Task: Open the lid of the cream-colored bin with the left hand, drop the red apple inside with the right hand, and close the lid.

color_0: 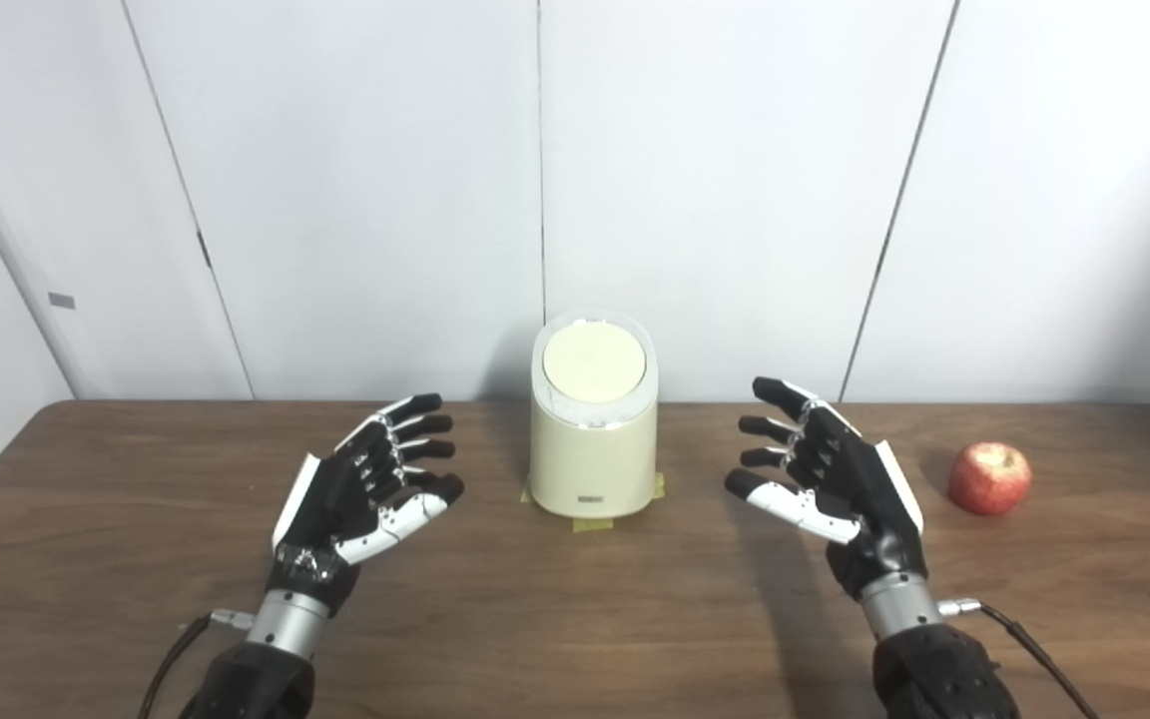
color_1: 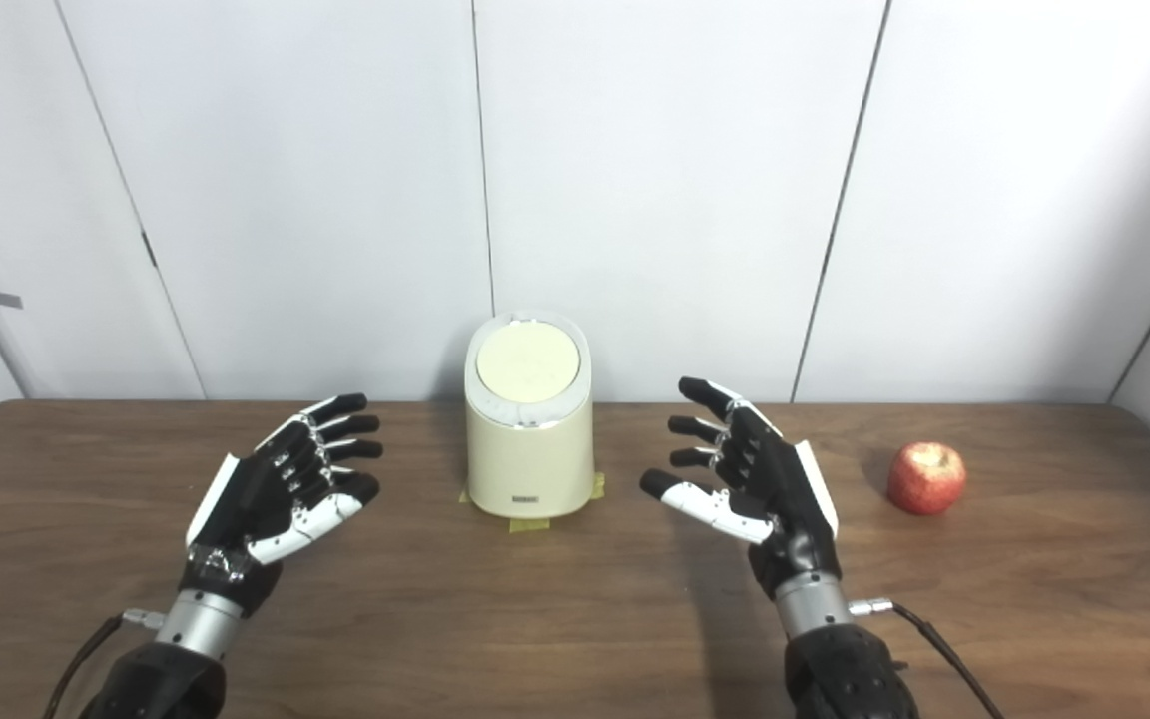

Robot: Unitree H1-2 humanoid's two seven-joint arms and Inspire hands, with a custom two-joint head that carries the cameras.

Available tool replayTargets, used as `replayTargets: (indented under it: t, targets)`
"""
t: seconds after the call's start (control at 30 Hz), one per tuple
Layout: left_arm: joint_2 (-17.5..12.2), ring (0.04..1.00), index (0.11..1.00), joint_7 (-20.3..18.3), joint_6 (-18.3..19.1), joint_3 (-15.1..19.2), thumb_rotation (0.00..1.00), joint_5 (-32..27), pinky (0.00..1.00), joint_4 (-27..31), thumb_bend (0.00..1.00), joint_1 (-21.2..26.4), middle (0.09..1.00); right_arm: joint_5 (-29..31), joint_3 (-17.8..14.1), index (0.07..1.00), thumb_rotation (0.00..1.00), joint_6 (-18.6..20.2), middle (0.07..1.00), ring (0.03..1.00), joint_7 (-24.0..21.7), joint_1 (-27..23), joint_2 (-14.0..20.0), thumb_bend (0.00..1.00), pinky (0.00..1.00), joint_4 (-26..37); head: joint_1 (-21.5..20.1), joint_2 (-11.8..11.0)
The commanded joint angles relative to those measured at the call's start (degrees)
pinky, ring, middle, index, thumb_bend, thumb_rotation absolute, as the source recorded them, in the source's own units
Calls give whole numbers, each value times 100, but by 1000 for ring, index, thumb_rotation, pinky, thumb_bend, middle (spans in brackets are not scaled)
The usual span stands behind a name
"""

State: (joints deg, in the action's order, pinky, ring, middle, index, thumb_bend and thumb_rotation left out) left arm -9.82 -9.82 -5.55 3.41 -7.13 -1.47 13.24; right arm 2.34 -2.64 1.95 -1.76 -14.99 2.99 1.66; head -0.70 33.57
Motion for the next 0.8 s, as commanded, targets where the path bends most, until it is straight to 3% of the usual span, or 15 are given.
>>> replayTargets:
  t: [0.0, 0.4, 0.47, 0.57, 0.77]
  targets:
    - [-46, 713, 819, -16, -153, 16, 224, -49, 563, 164, 721, 219, 770, 3, -1, 762, 252, -160, 848, 738, 11, -227, 17, 873, 602, 171, 0, 0]
    - [-35, 712, 813, -9, -146, -2, 211, -22, 567, 189, 712, 216, 767, 10, -5, 762, 243, -172, 849, 739, 8, -236, 19, 863, 609, 165, -12, -17]
    - [7, 716, 813, 138, -137, -18, 230, 200, 571, 213, 716, 224, 770, 13, -8, 759, 233, -193, 848, 735, 9, -246, 19, 860, 609, 135, -12, -23]
    - [220, 798, 841, 409, 18, -9, 220, 377, 645, 310, 724, 312, 842, 33, -19, 765, 248, -200, 850, 735, 10, -264, 13, 868, 611, 96, 3, -35]
    - [413, 845, 871, 852, 349, -76, 319, 957, 756, 328, 755, 823, 867, -2, -12, 760, 253, -266, 849, 738, 39, -298, -13, 874, 599, 42, 3, -99]
